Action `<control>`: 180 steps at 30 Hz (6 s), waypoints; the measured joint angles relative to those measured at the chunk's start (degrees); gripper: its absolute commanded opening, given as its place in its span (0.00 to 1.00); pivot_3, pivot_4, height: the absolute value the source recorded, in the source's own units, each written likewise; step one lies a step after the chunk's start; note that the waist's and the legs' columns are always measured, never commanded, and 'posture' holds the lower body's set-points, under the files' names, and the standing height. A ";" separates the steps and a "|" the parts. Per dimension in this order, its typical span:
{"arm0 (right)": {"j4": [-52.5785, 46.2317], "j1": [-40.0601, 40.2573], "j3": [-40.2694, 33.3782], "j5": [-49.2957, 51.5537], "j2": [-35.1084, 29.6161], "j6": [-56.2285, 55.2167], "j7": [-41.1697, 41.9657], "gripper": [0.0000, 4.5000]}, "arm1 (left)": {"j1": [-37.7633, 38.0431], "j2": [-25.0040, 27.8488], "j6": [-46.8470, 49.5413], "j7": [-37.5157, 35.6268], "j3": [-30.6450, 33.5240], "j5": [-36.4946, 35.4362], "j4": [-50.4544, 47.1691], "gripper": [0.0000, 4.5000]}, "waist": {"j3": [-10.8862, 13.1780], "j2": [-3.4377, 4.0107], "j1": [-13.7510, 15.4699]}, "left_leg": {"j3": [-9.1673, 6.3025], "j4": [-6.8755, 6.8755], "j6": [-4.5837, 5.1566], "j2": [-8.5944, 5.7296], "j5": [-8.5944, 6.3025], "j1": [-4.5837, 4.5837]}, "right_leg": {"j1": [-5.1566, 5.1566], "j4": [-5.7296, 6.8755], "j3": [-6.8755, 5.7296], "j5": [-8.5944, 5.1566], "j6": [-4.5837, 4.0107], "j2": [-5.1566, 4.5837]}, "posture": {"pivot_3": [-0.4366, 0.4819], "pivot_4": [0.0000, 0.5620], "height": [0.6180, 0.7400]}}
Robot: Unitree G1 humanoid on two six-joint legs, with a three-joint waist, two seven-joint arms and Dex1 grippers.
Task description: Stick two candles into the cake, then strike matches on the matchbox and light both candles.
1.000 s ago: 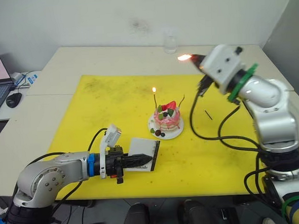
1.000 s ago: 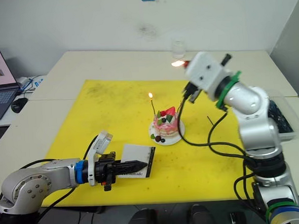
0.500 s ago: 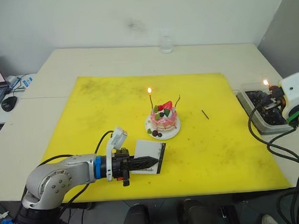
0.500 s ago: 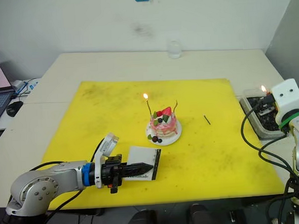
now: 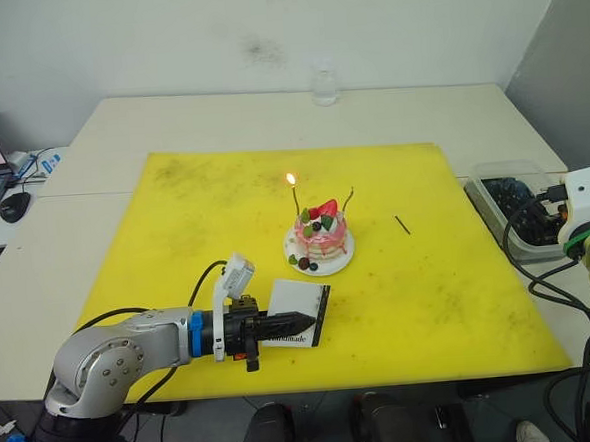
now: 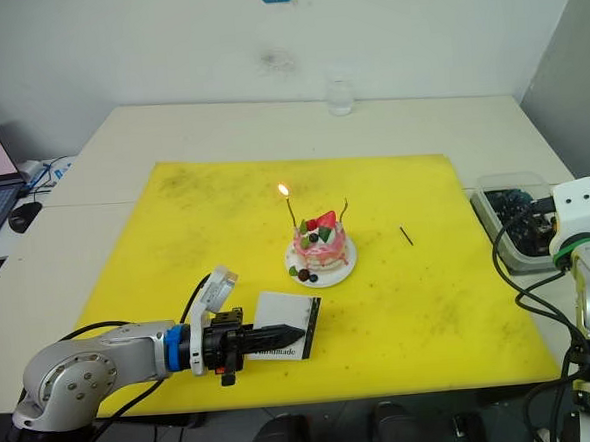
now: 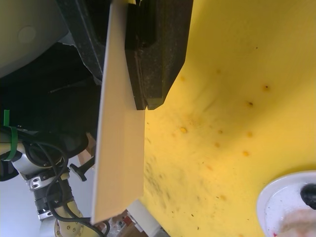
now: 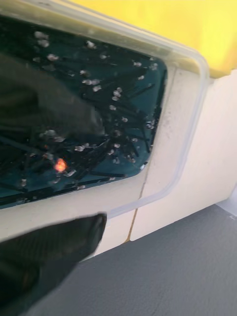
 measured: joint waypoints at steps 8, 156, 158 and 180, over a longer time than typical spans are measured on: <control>-17.74 2.82 -1.82 9.59 0.27 1.02 4.34 1.00 | 0.25 0.00 -0.01 0.12 0.18 -0.01 -0.01 0.00 | 0.05 0.08 0.02 | -0.10 -0.02 -0.01 0.04 0.00 0.00 | 0.01 0.00 -0.09 0.00 0.01 0.03 | 0.48 0.27 1.00; -32.23 29.92 28.90 6.67 19.70 -7.61 -0.89 0.01 | -2.03 -1.14 -0.63 -0.21 -1.69 1.33 1.17 0.00 | -0.06 -0.10 0.03 | -0.13 -0.09 -0.01 0.10 -0.02 0.05 | 0.02 -0.05 -0.07 -0.13 -0.08 -0.18 | 0.48 0.27 1.00; -32.74 29.83 28.82 6.81 19.69 -7.25 -0.74 0.01 | -2.04 -1.15 -0.63 -0.21 -1.69 1.33 1.18 0.00 | -0.06 -0.09 0.03 | -0.12 -0.09 -0.01 0.09 -0.02 0.04 | 0.01 -0.05 -0.07 -0.12 -0.07 -0.18 | 0.48 0.27 1.00; -55.97 9.26 29.24 13.70 -14.39 1.67 23.02 0.01 | -11.81 -7.13 1.67 3.63 -0.34 -2.10 7.85 0.00 | 0.02 -0.16 0.13 | -0.14 -0.07 -0.01 -0.01 -0.02 -0.04 | 0.00 -0.11 -0.13 -0.05 0.10 -0.11 | 0.48 0.27 1.00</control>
